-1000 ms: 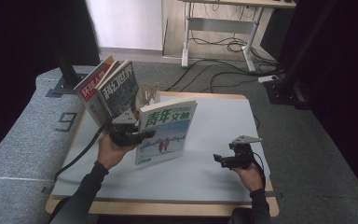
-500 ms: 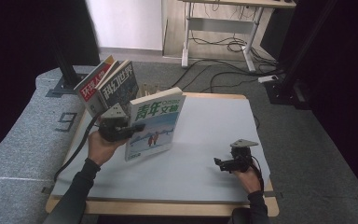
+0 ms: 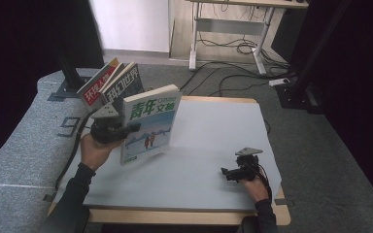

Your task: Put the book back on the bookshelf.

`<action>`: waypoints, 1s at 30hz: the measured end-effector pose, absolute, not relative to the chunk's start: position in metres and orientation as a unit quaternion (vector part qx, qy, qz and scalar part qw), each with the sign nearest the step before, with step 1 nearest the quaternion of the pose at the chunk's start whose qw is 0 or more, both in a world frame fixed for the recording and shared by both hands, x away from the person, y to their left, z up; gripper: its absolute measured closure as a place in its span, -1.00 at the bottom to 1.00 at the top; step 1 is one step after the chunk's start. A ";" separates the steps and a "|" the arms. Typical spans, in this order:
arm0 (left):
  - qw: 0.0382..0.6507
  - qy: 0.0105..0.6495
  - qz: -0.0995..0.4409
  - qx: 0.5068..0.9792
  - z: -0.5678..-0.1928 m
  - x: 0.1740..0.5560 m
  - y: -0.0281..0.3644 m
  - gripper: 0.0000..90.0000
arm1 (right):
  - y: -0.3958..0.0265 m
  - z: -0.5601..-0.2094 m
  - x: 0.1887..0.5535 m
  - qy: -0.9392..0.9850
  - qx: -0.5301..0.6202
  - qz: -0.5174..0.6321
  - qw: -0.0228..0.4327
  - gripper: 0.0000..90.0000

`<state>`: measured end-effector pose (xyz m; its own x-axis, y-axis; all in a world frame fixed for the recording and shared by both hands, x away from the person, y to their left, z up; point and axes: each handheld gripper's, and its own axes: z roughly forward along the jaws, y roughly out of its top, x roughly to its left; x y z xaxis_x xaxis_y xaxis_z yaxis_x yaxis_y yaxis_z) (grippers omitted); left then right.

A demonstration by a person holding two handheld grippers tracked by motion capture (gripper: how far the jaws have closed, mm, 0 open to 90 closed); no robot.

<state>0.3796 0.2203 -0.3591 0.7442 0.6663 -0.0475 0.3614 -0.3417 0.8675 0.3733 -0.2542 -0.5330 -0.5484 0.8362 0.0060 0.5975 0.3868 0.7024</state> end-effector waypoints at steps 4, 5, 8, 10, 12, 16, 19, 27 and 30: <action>0.477 0.331 0.163 0.798 -0.355 0.380 0.228 0.65 | -0.254 -0.536 0.374 0.811 0.445 0.334 0.180 -1.00; 0.476 0.333 0.164 0.797 -0.354 0.380 0.229 0.65 | -0.254 -0.536 0.374 0.810 0.445 0.335 0.181 -1.00; 0.477 0.338 0.165 0.795 -0.351 0.380 0.234 0.65 | -0.253 -0.537 0.374 0.806 0.449 0.339 0.186 -1.00; 0.475 0.339 0.168 0.794 -0.349 0.380 0.236 0.65 | -0.253 -0.538 0.373 0.804 0.450 0.339 0.189 -1.00; 0.474 0.341 0.172 0.793 -0.346 0.379 0.238 0.65 | -0.252 -0.538 0.373 0.804 0.451 0.339 0.189 -1.00; 0.474 0.349 0.179 0.788 -0.341 0.379 0.244 0.65 | -0.253 -0.538 0.373 0.803 0.451 0.340 0.189 -1.00; 0.475 0.358 0.183 0.783 -0.339 0.380 0.249 0.65 | -0.253 -0.538 0.373 0.803 0.452 0.340 0.189 -1.00; 0.475 0.372 0.190 0.774 -0.338 0.390 0.252 0.65 | -0.252 -0.538 0.373 0.802 0.453 0.339 0.190 -1.00; 0.474 0.376 0.196 0.772 -0.338 0.394 0.248 0.65 | -0.252 -0.538 0.373 0.802 0.453 0.339 0.189 -1.00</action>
